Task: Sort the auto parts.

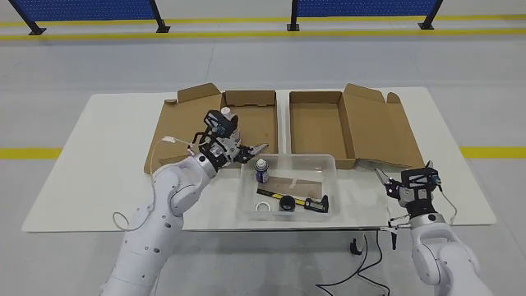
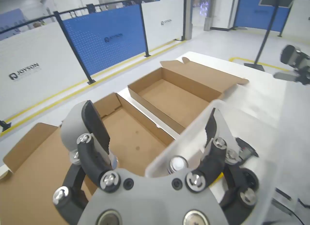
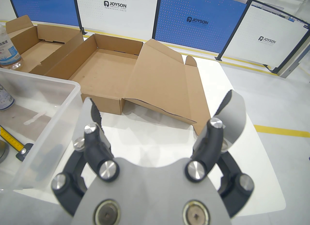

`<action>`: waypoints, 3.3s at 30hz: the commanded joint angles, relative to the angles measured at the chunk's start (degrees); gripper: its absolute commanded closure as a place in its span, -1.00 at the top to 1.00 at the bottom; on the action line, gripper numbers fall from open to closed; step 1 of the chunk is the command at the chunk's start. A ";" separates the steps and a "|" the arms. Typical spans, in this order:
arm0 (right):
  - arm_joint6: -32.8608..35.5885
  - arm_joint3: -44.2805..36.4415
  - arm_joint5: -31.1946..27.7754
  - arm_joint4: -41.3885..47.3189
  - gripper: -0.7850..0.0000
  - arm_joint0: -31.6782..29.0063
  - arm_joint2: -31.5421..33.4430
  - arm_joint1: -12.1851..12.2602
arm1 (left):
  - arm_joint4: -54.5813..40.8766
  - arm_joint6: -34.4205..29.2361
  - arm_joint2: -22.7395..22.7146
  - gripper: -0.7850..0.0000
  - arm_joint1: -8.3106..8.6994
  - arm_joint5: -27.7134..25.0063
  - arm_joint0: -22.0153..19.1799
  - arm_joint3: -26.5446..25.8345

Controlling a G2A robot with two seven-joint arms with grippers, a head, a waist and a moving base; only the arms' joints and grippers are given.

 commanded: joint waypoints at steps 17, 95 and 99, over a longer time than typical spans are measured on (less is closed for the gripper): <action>0.00 0.00 0.00 0.00 1.00 0.00 0.00 0.00 | 5.82 -2.20 6.33 1.00 0.40 0.55 4.06 2.21; 0.00 0.00 0.00 0.00 1.00 0.00 0.00 0.00 | 5.87 3.61 15.53 -1.00 -1.12 5.97 -5.20 20.44; 0.00 0.00 0.00 0.00 1.00 0.00 0.00 0.00 | 5.77 4.00 15.32 -1.00 -1.00 5.61 -5.01 19.75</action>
